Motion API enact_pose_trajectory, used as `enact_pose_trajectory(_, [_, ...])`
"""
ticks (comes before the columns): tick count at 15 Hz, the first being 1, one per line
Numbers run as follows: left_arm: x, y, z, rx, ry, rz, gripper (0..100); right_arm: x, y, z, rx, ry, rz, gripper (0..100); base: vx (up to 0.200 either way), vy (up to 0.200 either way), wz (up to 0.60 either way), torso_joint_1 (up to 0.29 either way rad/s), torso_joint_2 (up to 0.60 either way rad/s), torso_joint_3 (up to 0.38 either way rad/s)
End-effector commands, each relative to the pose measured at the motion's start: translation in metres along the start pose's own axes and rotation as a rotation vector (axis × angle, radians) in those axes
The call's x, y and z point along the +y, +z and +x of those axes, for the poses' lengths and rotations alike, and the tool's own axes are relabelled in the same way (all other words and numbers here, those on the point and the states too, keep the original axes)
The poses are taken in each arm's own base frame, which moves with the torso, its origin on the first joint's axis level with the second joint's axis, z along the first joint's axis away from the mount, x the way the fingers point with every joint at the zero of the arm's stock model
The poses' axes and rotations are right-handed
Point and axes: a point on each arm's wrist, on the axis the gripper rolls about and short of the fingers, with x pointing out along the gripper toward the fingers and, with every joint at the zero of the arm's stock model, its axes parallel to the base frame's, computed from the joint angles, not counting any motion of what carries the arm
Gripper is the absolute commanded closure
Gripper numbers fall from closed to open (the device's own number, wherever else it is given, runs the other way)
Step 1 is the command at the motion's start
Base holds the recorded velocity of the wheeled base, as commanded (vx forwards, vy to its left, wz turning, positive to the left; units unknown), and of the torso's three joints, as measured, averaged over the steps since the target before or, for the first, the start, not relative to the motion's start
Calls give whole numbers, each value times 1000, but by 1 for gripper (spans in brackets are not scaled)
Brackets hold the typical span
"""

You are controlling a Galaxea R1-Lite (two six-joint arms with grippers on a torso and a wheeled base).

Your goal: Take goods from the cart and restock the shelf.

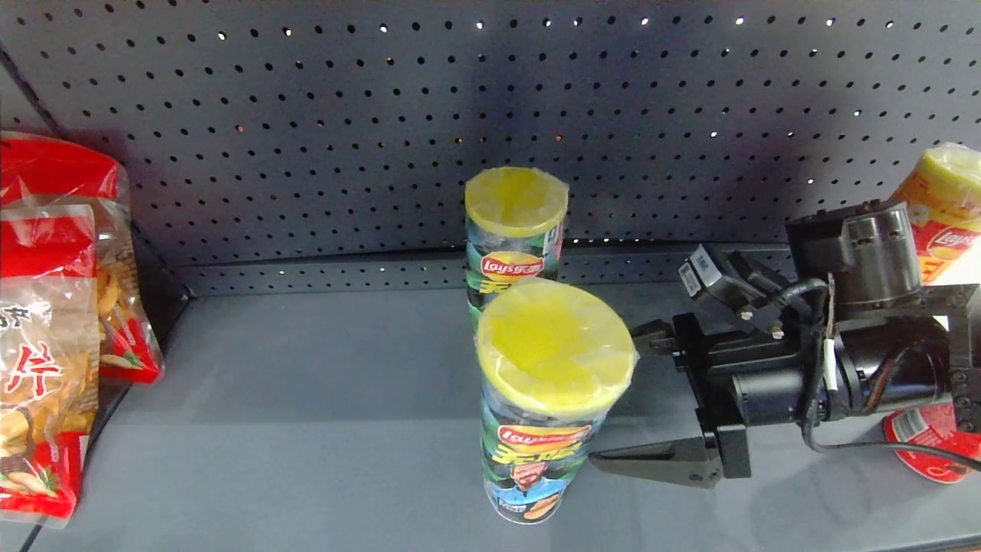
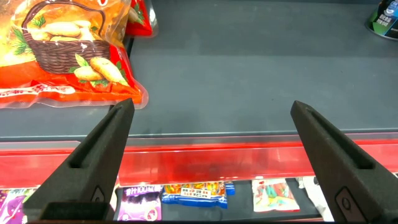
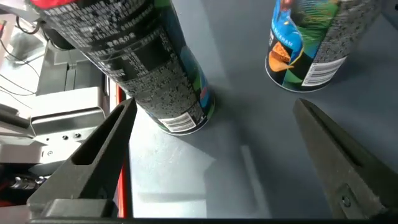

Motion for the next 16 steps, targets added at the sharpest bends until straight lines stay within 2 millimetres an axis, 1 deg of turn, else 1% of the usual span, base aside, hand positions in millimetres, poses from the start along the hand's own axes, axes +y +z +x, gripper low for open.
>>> enact_pose_trajectory(1, [0,0,0,1,0,-1,0,-1,-2,2,5,4,5,0,0,0,0,0,0,0])
enact_pose_trajectory(7, [0,0,0,1,0,-1,0,2,1,-2,-2,2,-3,0,0,0,0,0,0,0])
enact_pose_trajectory(11, [0,0,0,1,0,-1,0,11,7,1,-13,32,-27,0,0,0,0,0,0,0])
enact_pose_trajectory(16, [0,0,0,1,0,-1,0,9,5,4,-3,26,-21,0,0,0,0,0,0,0])
